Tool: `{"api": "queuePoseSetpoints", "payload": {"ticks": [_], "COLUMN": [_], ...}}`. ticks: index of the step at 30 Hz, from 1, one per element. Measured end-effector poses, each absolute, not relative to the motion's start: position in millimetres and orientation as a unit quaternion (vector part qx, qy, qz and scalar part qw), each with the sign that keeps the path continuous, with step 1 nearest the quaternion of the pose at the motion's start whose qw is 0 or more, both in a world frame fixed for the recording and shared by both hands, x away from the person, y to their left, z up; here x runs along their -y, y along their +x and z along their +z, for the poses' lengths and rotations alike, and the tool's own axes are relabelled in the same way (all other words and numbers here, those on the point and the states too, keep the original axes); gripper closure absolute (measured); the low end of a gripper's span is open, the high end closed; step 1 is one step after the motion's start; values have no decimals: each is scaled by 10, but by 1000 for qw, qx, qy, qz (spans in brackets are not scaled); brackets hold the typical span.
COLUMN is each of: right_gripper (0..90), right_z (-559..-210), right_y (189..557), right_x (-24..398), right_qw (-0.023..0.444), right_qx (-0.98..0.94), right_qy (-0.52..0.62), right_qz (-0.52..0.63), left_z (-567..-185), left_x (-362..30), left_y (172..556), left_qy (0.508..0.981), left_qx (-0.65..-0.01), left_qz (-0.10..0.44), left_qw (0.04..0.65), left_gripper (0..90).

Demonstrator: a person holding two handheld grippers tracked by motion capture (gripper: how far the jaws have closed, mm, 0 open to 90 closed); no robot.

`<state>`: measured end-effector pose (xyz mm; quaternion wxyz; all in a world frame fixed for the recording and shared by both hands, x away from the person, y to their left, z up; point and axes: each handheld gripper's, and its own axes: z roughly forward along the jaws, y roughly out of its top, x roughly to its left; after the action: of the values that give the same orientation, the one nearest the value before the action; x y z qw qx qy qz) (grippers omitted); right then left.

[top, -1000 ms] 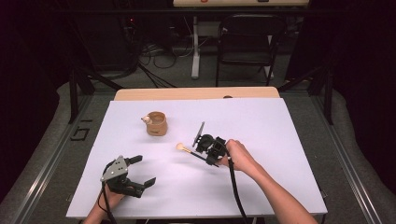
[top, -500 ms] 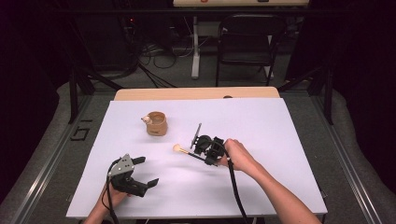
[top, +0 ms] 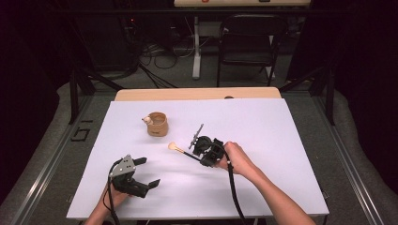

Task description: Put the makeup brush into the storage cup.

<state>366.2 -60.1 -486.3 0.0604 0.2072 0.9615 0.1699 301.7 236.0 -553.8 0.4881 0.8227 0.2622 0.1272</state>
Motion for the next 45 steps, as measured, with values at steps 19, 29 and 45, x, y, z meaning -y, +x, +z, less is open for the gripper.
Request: {"api": "queuePoseSetpoints", "payload": {"ticks": [19, 29, 45], "right_gripper": [854, 854, 855], "right_z": [-4971, -5098, -5132], "right_y": [3477, 3395, 3380], "right_x": [622, 607, 592], "right_qw": [90, 104, 115], "right_qx": [-914, -886, -858], "right_qy": [219, 225, 230], "right_qz": [329, 391, 444], "left_z": [-5496, -5427, -5295], "left_x": [-2320, -2282, -2221], "left_y": [3038, 3073, 3140], "left_qy": [816, 800, 774], "left_qx": [-279, -294, -321], "left_qz": [131, 133, 146], "left_qw": [490, 506, 526], "left_gripper": [1, 1, 0]}}
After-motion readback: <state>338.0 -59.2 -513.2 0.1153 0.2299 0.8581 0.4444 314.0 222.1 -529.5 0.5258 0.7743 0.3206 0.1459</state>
